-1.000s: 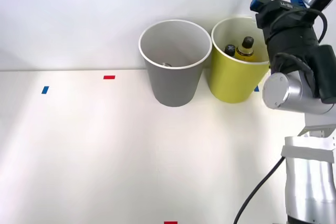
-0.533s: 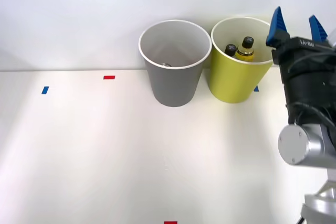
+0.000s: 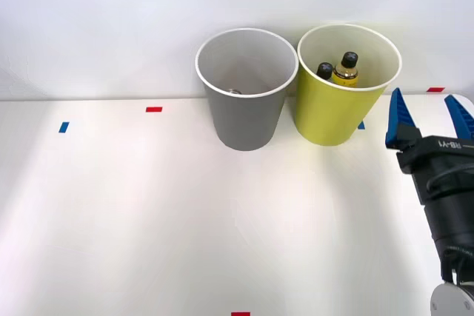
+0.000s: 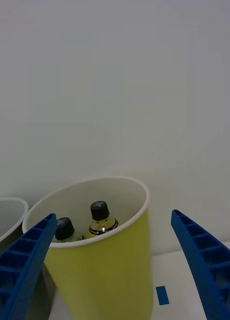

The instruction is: Put cans in the gray bin, plastic bottles in the light green bin

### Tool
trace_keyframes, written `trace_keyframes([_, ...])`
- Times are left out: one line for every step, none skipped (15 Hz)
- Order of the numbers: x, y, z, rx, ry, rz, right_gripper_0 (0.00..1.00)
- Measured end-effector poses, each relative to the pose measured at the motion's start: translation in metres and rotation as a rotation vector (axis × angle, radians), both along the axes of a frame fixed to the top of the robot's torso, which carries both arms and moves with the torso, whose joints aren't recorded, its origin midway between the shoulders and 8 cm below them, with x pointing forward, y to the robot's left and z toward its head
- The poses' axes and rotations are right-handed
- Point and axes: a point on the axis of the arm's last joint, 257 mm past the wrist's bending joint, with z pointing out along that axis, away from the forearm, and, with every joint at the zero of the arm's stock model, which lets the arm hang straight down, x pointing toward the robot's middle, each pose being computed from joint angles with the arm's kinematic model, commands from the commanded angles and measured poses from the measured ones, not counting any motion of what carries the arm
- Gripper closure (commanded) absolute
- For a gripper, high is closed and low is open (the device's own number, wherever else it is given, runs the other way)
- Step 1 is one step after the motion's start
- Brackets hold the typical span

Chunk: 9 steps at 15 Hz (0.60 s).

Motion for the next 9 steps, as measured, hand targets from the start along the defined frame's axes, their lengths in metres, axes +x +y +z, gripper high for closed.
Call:
trace_keyframes([-0.004,0.000,-0.010,-0.008,0.026,-0.001,0.22])
trace_keyframes([-0.008,0.000,-0.021,-0.011,0.050,-0.002,0.22])
trace_keyframes([-0.012,0.000,-0.032,-0.013,0.079,-0.007,0.22])
trace_keyframes([-0.017,-0.001,-0.042,-0.020,0.102,-0.015,0.22])
trace_keyframes([-0.021,-0.002,-0.050,-0.042,0.122,-0.028,0.22])
trace_keyframes([-0.025,-0.004,-0.056,-0.061,0.133,-0.043,0.22])
trace_keyframes([-0.033,-0.007,-0.064,-0.066,0.142,-0.055,0.22])
trace_keyframes([-0.040,-0.007,-0.066,-0.070,0.133,-0.061,0.22])
trace_keyframes([-0.046,-0.005,-0.070,-0.075,0.122,-0.057,0.22])
